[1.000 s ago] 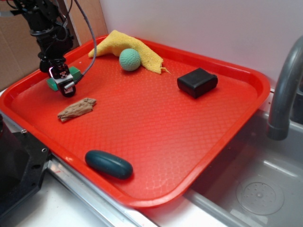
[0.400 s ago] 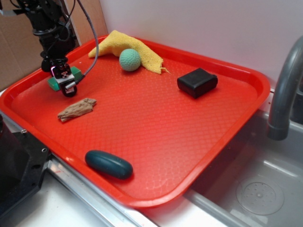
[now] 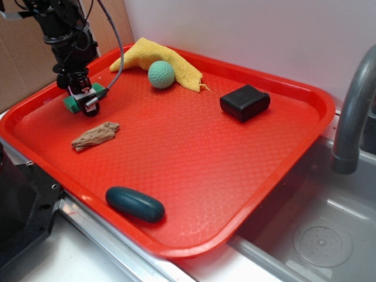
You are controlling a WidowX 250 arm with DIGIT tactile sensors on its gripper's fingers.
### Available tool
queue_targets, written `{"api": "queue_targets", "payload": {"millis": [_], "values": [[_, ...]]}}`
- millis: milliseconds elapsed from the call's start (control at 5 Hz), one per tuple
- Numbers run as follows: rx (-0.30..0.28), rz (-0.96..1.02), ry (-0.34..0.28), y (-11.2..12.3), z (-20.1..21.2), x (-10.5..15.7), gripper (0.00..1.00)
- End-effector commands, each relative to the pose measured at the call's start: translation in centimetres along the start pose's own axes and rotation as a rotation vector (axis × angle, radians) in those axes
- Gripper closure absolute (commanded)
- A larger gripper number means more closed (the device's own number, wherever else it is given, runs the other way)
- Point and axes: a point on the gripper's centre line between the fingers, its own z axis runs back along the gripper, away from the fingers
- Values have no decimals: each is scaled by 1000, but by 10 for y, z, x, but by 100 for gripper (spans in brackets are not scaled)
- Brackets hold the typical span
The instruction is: Grab the green block.
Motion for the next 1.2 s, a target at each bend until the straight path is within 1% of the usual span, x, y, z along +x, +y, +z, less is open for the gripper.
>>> {"api": "queue_targets", "payload": {"millis": [0, 400, 600, 800, 1000], "values": [[-2, 13, 2, -9, -9, -2, 100], [10, 12, -5, -11, -6, -3, 100], [72, -53, -70, -58, 47, -3, 100], [-51, -71, -192, -98, 106, -1, 100], [-15, 38, -262, -122, 157, 2, 100]]}}
